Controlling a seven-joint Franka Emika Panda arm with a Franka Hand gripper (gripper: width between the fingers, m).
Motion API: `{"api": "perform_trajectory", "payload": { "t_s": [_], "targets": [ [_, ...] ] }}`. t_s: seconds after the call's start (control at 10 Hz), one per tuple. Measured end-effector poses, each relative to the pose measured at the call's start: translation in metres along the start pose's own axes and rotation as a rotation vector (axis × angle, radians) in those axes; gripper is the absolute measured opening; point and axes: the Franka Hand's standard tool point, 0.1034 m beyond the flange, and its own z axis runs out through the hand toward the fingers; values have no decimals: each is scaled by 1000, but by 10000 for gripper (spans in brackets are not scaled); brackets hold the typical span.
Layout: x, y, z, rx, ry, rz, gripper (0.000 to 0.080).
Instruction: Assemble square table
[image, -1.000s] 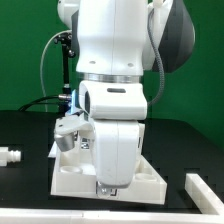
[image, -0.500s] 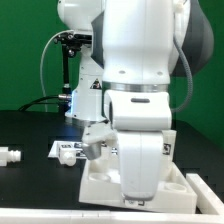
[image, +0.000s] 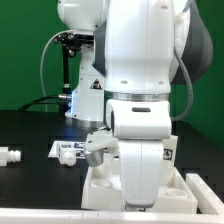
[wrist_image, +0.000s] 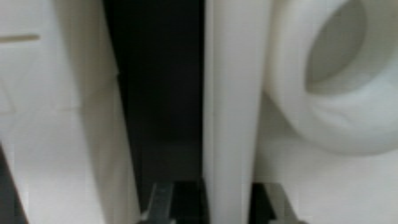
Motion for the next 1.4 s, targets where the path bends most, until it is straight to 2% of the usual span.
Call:
{"api": "perform_trajectory", "payload": {
  "t_s": [0.1,0.3,0.5,0.7,1.0,1.2,1.4],
  "targets": [
    [1,1,-1,-1,2,1,57],
    [12,13,-14,-14,12,0,57],
    [19,21,-21,-9,19,8,57],
    [19,17,-10,4,18,19,57],
    [21,19,-9,6,15,31,57],
    [25,21,-9,-6,0,1,57],
    [27,23,-8,-30,-16,-12,57]
  ]
}}
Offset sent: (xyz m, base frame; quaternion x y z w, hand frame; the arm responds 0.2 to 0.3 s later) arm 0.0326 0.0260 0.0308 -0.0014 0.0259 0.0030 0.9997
